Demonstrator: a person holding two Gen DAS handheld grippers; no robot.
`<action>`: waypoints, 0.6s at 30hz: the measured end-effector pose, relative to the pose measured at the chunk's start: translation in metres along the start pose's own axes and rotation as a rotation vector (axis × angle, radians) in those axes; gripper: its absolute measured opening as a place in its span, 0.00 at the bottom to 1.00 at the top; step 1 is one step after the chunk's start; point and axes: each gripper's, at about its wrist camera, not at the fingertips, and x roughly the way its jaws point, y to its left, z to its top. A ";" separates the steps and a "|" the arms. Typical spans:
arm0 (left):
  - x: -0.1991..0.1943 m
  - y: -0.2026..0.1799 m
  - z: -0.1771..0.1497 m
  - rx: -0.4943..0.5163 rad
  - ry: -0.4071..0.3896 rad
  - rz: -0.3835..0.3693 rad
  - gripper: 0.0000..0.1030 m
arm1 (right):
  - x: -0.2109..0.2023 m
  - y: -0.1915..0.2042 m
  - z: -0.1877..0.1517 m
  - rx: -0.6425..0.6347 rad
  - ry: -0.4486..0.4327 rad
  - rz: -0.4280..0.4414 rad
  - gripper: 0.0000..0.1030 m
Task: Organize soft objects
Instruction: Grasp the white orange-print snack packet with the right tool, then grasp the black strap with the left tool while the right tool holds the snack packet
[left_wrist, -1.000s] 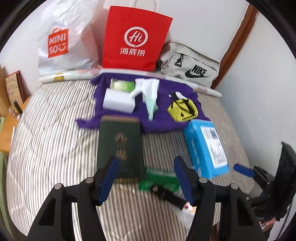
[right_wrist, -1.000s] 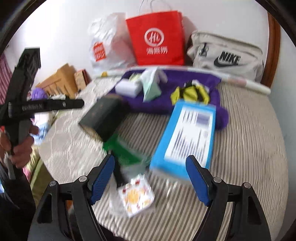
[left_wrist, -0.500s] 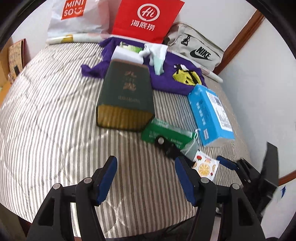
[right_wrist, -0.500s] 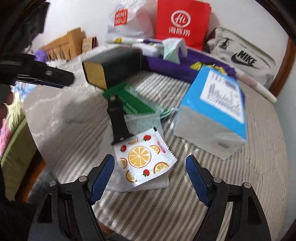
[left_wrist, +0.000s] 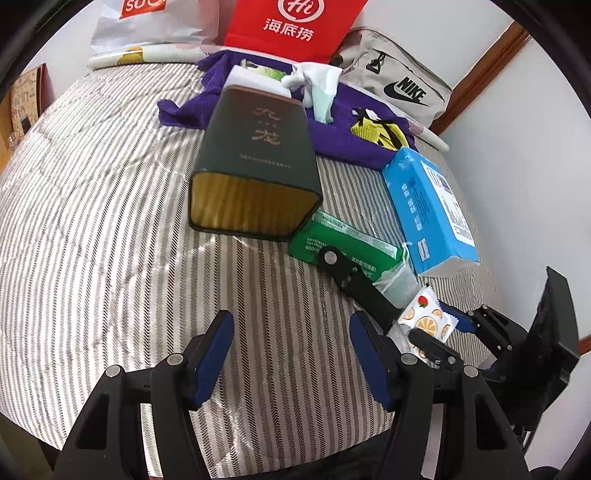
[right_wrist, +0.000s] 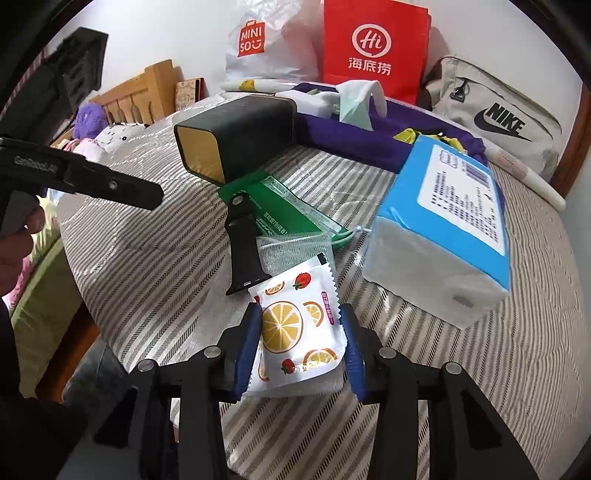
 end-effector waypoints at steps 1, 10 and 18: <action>0.001 -0.001 -0.001 0.002 0.004 -0.005 0.61 | -0.003 -0.001 -0.001 0.008 -0.006 0.001 0.40; 0.023 -0.039 -0.003 0.063 0.025 -0.038 0.61 | -0.021 -0.023 -0.007 0.098 -0.047 -0.032 0.40; 0.054 -0.073 -0.001 0.075 -0.004 0.013 0.66 | -0.029 -0.045 -0.027 0.184 -0.046 -0.041 0.40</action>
